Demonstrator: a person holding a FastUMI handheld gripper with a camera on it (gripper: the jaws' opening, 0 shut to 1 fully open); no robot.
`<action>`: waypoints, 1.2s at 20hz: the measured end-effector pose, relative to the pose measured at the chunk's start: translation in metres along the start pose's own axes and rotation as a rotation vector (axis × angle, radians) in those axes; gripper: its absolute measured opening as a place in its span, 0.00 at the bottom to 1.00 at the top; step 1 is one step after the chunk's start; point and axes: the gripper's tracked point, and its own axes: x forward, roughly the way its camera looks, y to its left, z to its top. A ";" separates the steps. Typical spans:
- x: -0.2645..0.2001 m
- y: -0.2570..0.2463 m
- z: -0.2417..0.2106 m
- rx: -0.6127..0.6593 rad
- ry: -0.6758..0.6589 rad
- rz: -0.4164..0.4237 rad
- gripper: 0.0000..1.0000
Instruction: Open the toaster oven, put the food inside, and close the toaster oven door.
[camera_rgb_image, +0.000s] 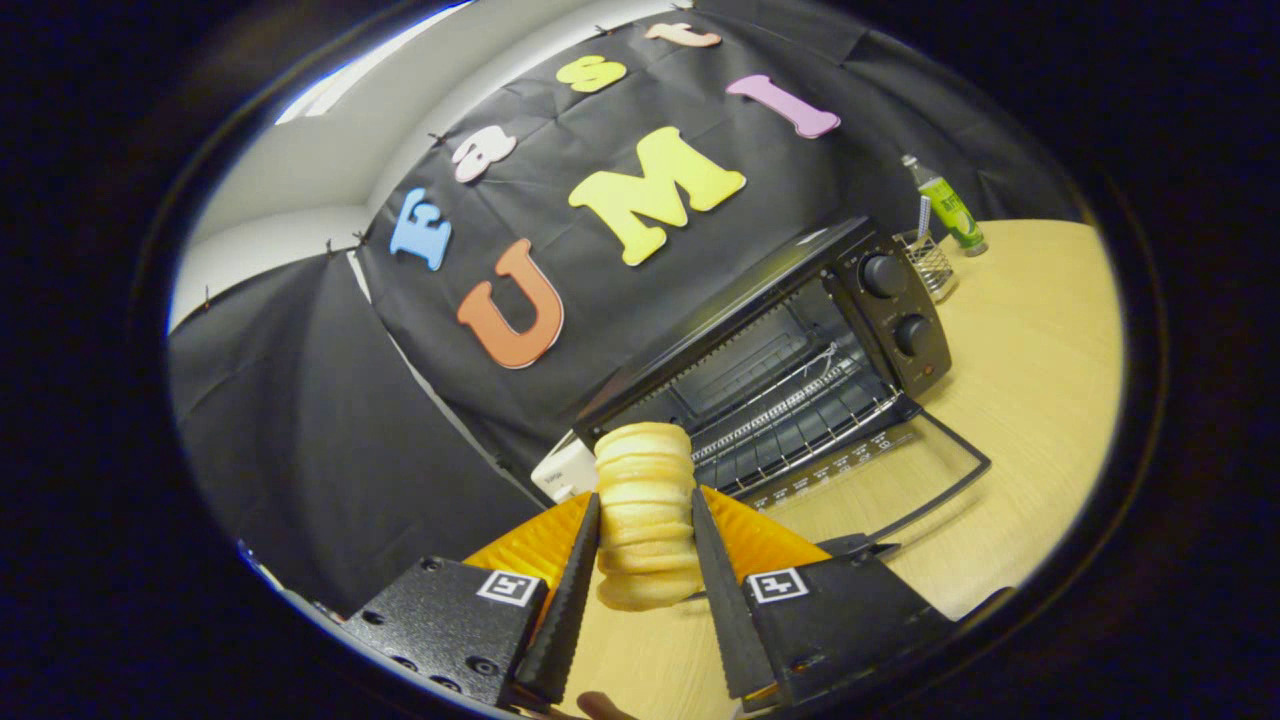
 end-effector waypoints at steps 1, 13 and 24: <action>0.006 -0.006 0.008 0.017 -0.012 -0.011 0.62; 0.099 -0.086 0.045 0.292 -0.042 -0.110 0.62; 0.155 -0.104 0.058 0.251 -0.057 -0.133 0.64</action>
